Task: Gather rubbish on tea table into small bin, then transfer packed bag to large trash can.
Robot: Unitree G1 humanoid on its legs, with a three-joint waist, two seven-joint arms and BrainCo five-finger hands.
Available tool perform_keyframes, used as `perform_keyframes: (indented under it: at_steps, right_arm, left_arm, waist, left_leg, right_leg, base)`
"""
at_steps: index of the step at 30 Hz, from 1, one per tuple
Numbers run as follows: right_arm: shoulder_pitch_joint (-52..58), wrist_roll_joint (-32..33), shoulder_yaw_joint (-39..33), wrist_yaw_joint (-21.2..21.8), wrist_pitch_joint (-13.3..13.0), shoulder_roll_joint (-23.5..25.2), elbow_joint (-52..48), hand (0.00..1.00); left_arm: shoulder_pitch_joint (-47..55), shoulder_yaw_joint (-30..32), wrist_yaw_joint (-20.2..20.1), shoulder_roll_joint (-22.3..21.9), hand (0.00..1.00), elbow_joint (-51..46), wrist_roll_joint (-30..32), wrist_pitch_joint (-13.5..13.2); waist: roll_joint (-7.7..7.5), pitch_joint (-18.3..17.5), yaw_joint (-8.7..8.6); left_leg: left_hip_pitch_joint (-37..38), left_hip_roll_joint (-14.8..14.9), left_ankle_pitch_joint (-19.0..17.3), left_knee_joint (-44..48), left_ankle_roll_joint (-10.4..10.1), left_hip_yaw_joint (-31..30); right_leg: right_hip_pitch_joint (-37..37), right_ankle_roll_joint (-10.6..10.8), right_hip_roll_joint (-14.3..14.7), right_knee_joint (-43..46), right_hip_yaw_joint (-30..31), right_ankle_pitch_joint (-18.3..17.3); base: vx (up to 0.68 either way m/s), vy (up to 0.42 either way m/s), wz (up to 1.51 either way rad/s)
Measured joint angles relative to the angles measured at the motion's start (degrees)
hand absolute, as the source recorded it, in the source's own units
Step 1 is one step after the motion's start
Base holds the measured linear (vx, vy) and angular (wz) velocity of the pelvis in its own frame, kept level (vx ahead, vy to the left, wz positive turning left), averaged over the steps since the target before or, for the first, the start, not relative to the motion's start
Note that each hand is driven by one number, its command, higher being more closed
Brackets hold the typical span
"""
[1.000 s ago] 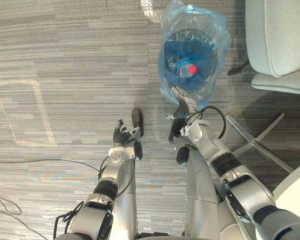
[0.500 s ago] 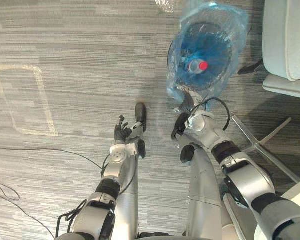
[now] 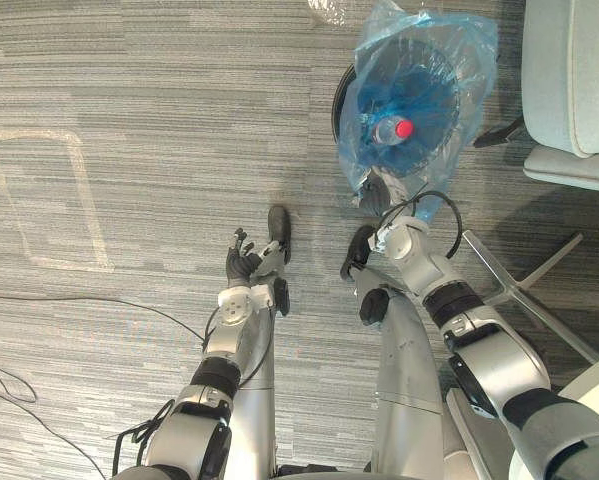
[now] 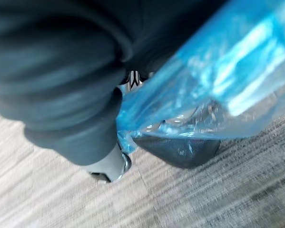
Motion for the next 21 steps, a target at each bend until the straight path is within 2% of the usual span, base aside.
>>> perform_keyframes:
  at_steps: [11, 21]
  right_arm:
    - [4.8, 2.8, -1.1, -0.7, -0.2, 0.2, -9.6, 1.0]
    - [13.6, 7.5, -2.2, -0.4, -1.3, 1.6, -19.7, 1.0]
  left_arm:
    - [3.9, -0.2, -0.1, -0.1, 0.0, -0.8, 0.1, 1.5]
    - [6.6, -1.7, -1.4, -0.1, 0.0, -0.9, 1.3, 2.2]
  waist:
    - [0.0, 0.1, 0.22]
    - [-0.05, 0.1, 0.05]
  left_leg:
    - [6.0, 0.4, -0.4, -2.2, 0.1, 0.5]
    - [18.3, 0.4, -0.1, -7.7, -0.4, 1.2]
  right_leg:
    - [6.5, 0.1, 0.6, -3.2, -0.1, 0.5]
    - [18.4, 0.2, 1.6, -8.8, -0.1, 1.1]
  base:
    - [-0.02, -0.004, -0.03]
    - [0.01, -0.004, -0.02]
